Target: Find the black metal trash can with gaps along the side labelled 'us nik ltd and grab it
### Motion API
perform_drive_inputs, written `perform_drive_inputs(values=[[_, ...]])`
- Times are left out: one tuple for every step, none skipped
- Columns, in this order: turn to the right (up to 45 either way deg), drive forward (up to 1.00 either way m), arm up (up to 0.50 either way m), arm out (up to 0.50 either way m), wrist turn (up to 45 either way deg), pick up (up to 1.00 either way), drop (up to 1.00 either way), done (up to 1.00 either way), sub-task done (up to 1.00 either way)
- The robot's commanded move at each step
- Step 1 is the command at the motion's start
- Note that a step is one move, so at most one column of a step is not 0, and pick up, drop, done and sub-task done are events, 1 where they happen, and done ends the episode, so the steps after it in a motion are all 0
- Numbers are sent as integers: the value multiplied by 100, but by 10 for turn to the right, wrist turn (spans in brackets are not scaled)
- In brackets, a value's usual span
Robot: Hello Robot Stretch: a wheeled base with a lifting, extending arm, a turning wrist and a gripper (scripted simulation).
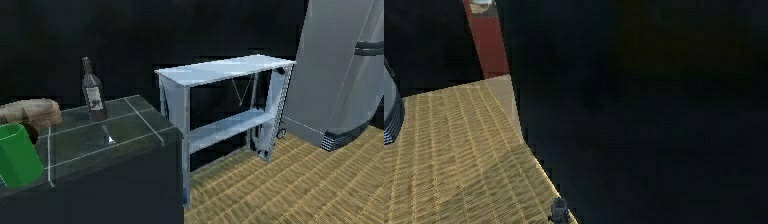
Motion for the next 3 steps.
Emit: perform_drive_inputs(values=[[0,0,0,0,0,100,0,0,0],[0,0,10,0,0,0,0,0,0],[0,0,0,0,0,0,0,100,0]])
